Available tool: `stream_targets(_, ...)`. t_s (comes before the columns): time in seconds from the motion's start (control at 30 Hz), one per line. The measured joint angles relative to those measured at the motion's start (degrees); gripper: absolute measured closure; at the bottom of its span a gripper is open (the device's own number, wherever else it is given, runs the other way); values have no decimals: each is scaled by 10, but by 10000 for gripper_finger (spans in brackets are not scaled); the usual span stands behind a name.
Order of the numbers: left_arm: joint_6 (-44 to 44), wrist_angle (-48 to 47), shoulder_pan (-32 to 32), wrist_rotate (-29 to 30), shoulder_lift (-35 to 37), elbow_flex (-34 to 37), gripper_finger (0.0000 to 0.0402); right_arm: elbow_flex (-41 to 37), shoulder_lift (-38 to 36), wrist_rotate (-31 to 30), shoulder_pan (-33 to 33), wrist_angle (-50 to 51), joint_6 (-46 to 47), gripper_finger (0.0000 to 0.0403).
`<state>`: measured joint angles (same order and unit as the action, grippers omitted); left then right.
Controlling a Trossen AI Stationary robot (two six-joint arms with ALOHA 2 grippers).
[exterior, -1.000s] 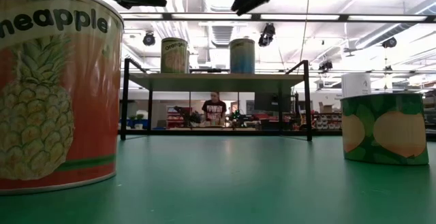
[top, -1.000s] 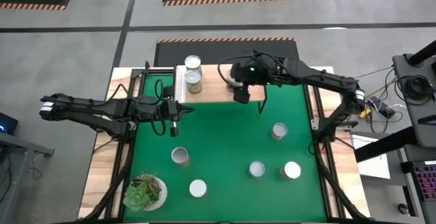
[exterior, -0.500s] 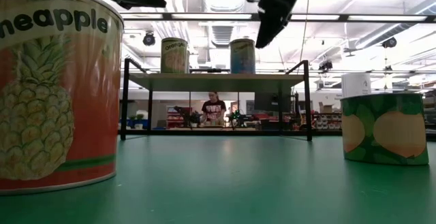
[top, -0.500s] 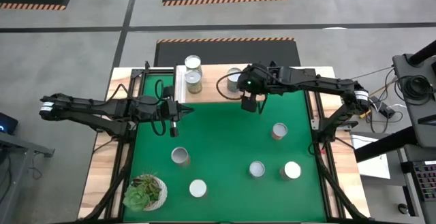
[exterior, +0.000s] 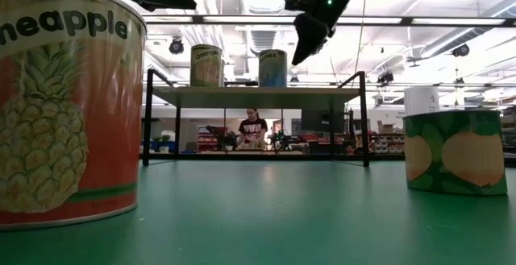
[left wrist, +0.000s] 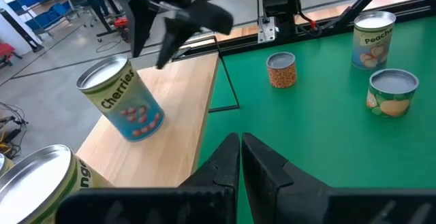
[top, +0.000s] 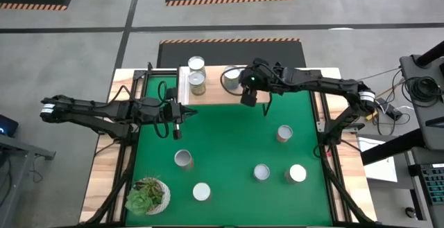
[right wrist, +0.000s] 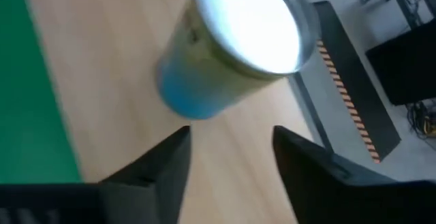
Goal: Pick and place cans onto a shelf
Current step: Put the canned cherries on the shelf
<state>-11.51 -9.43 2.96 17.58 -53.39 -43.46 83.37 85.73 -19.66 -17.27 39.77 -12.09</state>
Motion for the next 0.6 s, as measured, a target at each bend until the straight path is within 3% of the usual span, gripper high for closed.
stream_targets(0.2,0,0,0,0,0,0,402,-3,0,8,-16,-37,-13,306)
stream_targets(0.43,0,0,0,0,0,0,402,-10,2,131,-15,-54,-17,387)
stream_targets(0.53,0,0,0,0,0,0,402,-31,6,117,-15,-92,-22,391)
stream_targets(0.6,0,0,0,0,0,0,402,-47,8,73,-19,-119,-33,391)
